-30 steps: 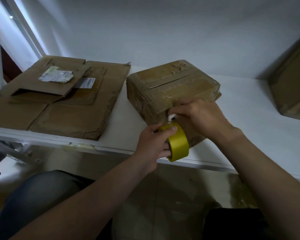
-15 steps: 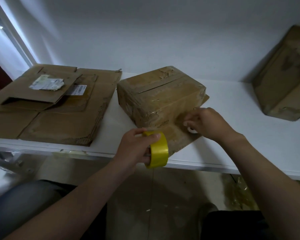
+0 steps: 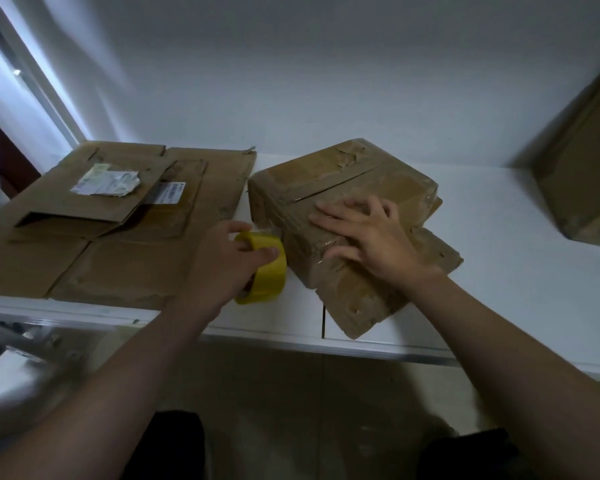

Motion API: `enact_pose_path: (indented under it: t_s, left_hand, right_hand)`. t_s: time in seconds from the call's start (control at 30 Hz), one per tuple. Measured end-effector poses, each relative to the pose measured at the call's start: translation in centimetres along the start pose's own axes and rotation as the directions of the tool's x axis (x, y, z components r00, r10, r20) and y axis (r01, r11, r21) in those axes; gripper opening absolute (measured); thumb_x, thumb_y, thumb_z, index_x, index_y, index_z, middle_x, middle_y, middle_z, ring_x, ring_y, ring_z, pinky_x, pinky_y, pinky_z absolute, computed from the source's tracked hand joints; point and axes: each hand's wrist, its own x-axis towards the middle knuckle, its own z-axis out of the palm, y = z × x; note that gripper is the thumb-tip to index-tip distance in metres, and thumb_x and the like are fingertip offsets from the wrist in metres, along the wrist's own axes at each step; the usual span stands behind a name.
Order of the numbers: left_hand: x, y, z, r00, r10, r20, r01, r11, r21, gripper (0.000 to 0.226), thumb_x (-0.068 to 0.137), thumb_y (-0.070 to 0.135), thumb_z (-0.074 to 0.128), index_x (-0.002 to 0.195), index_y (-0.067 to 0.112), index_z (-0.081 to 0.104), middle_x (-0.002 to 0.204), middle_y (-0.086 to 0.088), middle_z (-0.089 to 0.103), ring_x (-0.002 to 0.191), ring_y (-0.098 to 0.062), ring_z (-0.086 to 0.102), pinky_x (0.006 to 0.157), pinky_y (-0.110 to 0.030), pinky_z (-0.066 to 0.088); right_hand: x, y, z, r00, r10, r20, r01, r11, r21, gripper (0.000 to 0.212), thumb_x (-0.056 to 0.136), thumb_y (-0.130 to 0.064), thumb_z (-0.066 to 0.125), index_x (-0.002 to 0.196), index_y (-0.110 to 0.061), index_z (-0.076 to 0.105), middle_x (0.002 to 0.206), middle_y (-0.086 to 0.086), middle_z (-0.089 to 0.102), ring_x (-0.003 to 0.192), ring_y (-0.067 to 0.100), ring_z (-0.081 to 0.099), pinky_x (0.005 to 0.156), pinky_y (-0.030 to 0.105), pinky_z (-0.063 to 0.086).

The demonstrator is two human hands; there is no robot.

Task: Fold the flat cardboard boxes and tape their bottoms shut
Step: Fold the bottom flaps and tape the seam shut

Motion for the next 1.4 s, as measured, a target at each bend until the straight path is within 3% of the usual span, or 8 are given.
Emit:
enact_pose_path:
  t_s: [0.23,0.43,0.57,0.7,0.87,0.97,1.17,1.4]
  left_hand:
    - [0.8,0.1,-0.6,1.000,-0.002,-0.017,0.001,0.999,-0.045,0.060,0.075,0.032,0.087,0.127,0.027,0.059,0.114,0.000,0.064,0.096,-0.021,0.067,0.074,-0.043,0.062]
    - [0.5,0.1,-0.5,1.000,0.017,-0.024,-0.017,1.000,0.002,0.064,0.074,0.037,0.087,0.130,0.030,0.056,0.132,-0.005,0.059,0.109,-0.029,0.064,0.081,-0.052,0.061]
    - [0.3,-0.2,-0.4,1.000,0.012,-0.025,-0.011,1.000,0.022,0.057,0.073,0.038,0.088,0.120,0.036,0.056,0.131,-0.005,0.060,0.109,-0.029,0.064,0.082,-0.052,0.061]
    - [0.3,-0.4,-0.3,0.999,0.026,-0.020,-0.025,0.999,0.048,0.066,0.073,0.036,0.088,0.130,0.031,0.056,0.124,-0.005,0.064,0.106,-0.028,0.066,0.084,-0.054,0.060]
    - [0.5,-0.4,-0.3,0.999,0.031,-0.020,-0.030,0.998,0.051,0.068,0.071,0.040,0.089,0.130,0.034,0.056,0.126,-0.006,0.064,0.106,-0.029,0.066,0.084,-0.054,0.060]
    - [0.5,-0.3,-0.2,0.998,0.059,-0.021,-0.057,0.997,0.054,0.070,0.071,0.040,0.088,0.132,0.031,0.055,0.123,-0.006,0.065,0.106,-0.029,0.066,0.084,-0.054,0.059]
    - [0.3,-0.2,0.0,0.998,0.060,-0.009,-0.060,0.998,0.036,0.067,0.075,0.035,0.087,0.133,0.028,0.055,0.118,-0.006,0.067,0.105,-0.028,0.067,0.085,-0.054,0.059]
    - [-0.9,0.0,0.3,0.995,-0.015,0.095,0.019,0.999,-0.044,0.058,0.079,0.027,0.085,0.129,0.025,0.057,0.116,-0.007,0.068,0.095,-0.025,0.071,0.074,-0.045,0.063]
  right_hand:
    - [-0.5,0.6,0.3,0.999,-0.013,0.041,0.016,0.997,-0.080,0.089,0.076,-0.073,0.064,0.154,-0.045,0.031,0.161,-0.023,0.027,0.139,0.021,0.032,0.109,0.041,0.019]
    - [-0.3,-1.1,0.5,0.993,0.116,-0.019,-0.116,0.993,-0.005,0.066,0.093,-0.077,0.028,0.150,-0.047,0.038,0.158,-0.023,0.034,0.139,0.018,0.032,0.109,0.038,0.017]
    - [-0.4,-1.3,1.7,0.991,0.094,-0.095,-0.099,0.994,-0.047,0.072,0.086,-0.078,0.040,0.149,-0.042,0.044,0.155,-0.018,0.041,0.135,0.025,0.039,0.108,0.041,0.021]
    - [-0.7,-0.9,1.7,0.997,0.036,-0.070,-0.045,0.991,-0.125,0.092,0.074,-0.082,0.053,0.152,-0.036,0.040,0.155,-0.010,0.041,0.137,0.028,0.039,0.111,0.047,0.022]
    - [-0.2,-3.2,2.0,0.962,0.231,-0.146,-0.233,0.973,0.006,0.073,0.090,-0.080,0.031,0.146,-0.036,0.049,0.151,-0.009,0.045,0.138,0.024,0.035,0.117,0.048,0.017]
    - [0.0,-4.5,2.8,0.936,0.297,-0.188,-0.302,0.953,0.004,0.064,0.093,-0.071,0.038,0.143,-0.035,0.052,0.149,-0.007,0.048,0.140,0.028,0.034,0.120,0.057,0.008]
    - [-0.1,-4.6,3.1,0.958,0.246,-0.148,-0.256,0.965,-0.051,0.078,0.081,-0.072,0.048,0.149,-0.032,0.044,0.153,-0.003,0.043,0.145,0.036,0.027,0.119,0.067,0.003]
    - [-0.9,-2.2,2.0,0.982,0.179,-0.053,-0.179,0.984,-0.002,0.083,0.082,-0.067,0.058,0.155,-0.036,0.034,0.161,-0.010,0.032,0.154,0.026,0.009,0.120,0.061,-0.009]
